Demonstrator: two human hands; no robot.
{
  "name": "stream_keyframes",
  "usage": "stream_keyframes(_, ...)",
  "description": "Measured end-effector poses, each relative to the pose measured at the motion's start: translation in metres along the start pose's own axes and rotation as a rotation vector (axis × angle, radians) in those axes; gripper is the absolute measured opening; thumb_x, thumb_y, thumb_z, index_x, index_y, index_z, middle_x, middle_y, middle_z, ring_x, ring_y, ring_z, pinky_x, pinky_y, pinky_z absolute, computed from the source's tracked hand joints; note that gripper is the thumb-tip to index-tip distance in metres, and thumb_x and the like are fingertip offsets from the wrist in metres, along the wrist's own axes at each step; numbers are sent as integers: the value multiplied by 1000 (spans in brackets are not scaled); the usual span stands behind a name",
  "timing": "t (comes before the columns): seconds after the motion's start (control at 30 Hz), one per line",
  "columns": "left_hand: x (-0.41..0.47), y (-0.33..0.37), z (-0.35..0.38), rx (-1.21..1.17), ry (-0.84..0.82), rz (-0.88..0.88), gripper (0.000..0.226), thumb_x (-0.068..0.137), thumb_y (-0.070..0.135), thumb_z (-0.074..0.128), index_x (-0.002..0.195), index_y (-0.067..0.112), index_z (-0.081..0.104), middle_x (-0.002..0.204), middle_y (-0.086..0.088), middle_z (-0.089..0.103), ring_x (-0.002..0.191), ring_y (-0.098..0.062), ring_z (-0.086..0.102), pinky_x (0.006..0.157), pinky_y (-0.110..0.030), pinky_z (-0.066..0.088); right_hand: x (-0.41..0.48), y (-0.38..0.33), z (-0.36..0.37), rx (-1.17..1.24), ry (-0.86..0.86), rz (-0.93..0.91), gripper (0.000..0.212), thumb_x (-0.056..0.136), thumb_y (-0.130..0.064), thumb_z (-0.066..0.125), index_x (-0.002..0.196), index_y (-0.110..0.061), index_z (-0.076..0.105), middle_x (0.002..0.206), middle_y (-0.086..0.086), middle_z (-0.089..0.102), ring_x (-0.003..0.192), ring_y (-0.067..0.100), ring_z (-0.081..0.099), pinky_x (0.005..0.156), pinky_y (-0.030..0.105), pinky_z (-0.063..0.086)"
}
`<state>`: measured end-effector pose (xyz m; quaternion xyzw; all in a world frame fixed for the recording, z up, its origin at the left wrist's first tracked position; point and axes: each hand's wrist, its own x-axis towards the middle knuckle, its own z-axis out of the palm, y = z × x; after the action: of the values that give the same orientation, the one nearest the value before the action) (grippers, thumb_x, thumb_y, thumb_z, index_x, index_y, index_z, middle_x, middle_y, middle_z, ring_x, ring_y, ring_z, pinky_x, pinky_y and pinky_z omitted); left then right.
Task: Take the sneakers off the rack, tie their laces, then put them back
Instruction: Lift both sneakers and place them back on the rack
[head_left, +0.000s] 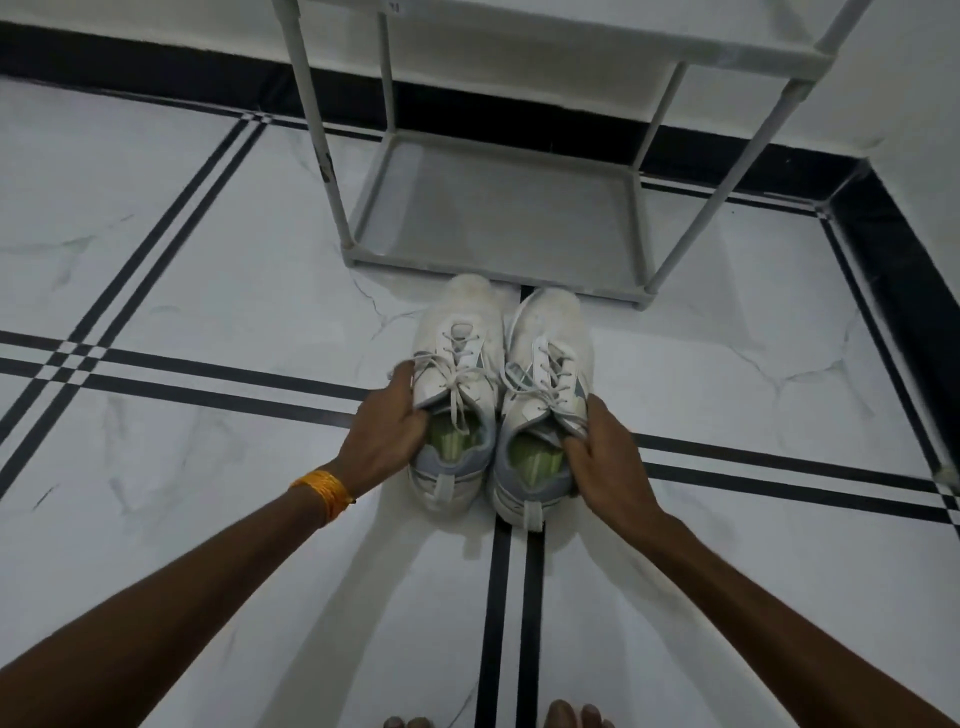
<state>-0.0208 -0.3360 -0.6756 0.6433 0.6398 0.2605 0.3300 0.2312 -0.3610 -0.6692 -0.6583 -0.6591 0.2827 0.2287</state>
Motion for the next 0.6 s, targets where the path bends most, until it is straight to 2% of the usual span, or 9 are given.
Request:
stream_keyframes(0.07, 7, 21, -7, -58, 55, 1, 46, 91, 14, 50, 136, 18, 40, 108, 0, 64, 88, -23, 63, 77, -34, 53, 6, -10, -20, 36, -1, -44, 38, 87, -22, 42, 122, -8, 50, 110, 4, 61, 96, 19, 57, 80, 26, 42)
stream_keyframes(0.17, 16, 59, -26, -93, 92, 19, 50, 89, 16, 49, 138, 21, 38, 107, 0, 65, 86, -22, 62, 73, -30, 49, 16, -32, -57, 69, -21, -62, 47, 85, -22, 42, 131, -9, 47, 121, 2, 60, 104, 15, 57, 87, 23, 42)
stream_keyframes(0.27, 18, 100, -56, -100, 76, 16, 55, 87, 21, 45, 141, 21, 34, 106, 2, 63, 83, -19, 60, 69, -22, 44, 25, -62, -97, 86, -47, -45, 47, 85, -22, 42, 130, -10, 47, 120, 3, 61, 105, 17, 59, 89, 27, 46)
stream_keyframes(0.43, 10, 171, -112, -114, 70, 0, 55, 91, 21, 45, 144, 21, 31, 110, 4, 63, 87, -16, 61, 75, -22, 48, 26, -123, -166, 75, -91, 34, 61, 81, -39, 35, 135, -12, 43, 125, 4, 60, 111, 19, 58, 97, 36, 49)
stream_keyframes(0.53, 11, 221, -151, -130, 50, -38, 53, 94, 14, 49, 144, 20, 32, 113, 1, 65, 88, -17, 62, 73, -15, 48, 31, -166, -217, 84, -99, 52, 59, 83, -40, 35, 136, -13, 44, 124, 2, 60, 111, 18, 58, 97, 38, 49)
stream_keyframes(0.6, 19, 253, -178, -128, 44, -42, 56, 92, 18, 48, 145, 19, 31, 114, -1, 66, 88, -17, 62, 72, -11, 46, 39, -193, -250, 100, -92, 52, 54, 87, -36, 37, 136, -13, 44, 123, 2, 61, 110, 18, 59, 97, 39, 49)
